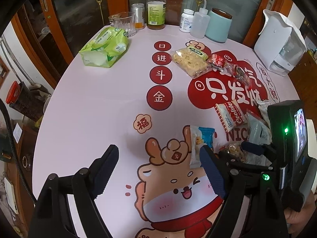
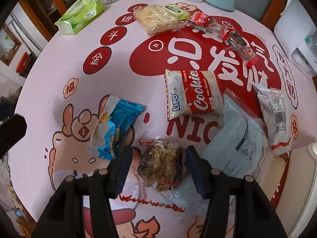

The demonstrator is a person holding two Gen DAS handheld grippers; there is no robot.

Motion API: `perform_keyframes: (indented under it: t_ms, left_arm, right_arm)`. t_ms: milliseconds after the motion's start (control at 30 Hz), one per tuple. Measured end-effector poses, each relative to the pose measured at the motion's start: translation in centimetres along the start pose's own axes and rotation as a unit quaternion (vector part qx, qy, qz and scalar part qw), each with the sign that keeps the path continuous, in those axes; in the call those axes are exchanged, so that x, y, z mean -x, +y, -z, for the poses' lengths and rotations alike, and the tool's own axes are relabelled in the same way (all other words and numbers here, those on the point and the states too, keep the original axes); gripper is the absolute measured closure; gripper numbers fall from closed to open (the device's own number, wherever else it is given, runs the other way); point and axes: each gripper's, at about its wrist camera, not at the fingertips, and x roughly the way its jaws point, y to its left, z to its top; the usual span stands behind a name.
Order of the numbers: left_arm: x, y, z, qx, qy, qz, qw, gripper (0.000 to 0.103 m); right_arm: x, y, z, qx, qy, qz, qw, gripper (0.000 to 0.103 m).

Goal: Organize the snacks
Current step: 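Grasp the blue-wrapped cake with the left tool while the right tool grasps the clear nut bag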

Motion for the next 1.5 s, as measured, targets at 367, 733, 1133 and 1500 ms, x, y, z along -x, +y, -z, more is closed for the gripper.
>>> perform_keyframes:
  t_ms: [367, 733, 1133, 1500]
  left_arm:
    - [-0.3, -1.1, -1.5, 0.004, -0.003, 0.011, 0.9999, 0.02]
    - [-4.8, -3.6, -1.8, -0.015, 0.053, 0.029, 0.9981, 0.02]
    - [-9.2, -6.7, -0.8, -0.055, 0.117, 0.039, 0.9909, 0.02]
    - [-10.7, -6.8, -0.2, -0.061, 0.125, 0.016, 0.9902, 0.051]
  right_arm:
    - [-0.2, -0.6, -0.2, 0.011, 0.009, -0.046, 0.999, 0.041]
    - [0.5, -1.1, 1.8, 0.017, 0.001, -0.077, 0.997, 0.041]
    - [0.9, 0.2, 5.0, 0.064, -0.007, -0.053, 0.997, 0.031]
    - [1.1, 1.3, 6.4, 0.092, -0.043, -0.008, 0.995, 0.035]
